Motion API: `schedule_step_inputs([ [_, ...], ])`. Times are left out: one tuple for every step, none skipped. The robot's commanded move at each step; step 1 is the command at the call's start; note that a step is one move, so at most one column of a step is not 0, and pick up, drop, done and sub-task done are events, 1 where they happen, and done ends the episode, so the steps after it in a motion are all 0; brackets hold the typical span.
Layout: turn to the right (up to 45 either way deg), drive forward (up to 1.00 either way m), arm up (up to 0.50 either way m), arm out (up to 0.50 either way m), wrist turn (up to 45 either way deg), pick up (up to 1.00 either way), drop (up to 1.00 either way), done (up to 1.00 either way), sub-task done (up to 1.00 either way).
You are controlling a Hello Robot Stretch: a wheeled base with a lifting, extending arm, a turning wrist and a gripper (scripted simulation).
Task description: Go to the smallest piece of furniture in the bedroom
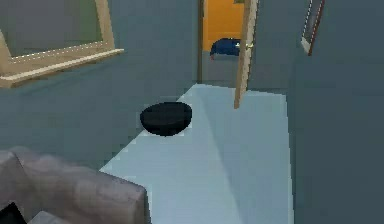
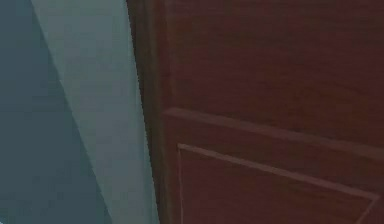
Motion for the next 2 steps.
schedule_step_inputs([
  [18.0, 0.0, 0.0, 0.0, 0.0, 0.0, 0.0, 0.0, 0.0],
  [0.0, 0.3, 0.0, 0.0, 0.0, 0.0, 0.0, 0.0, 0.0],
])
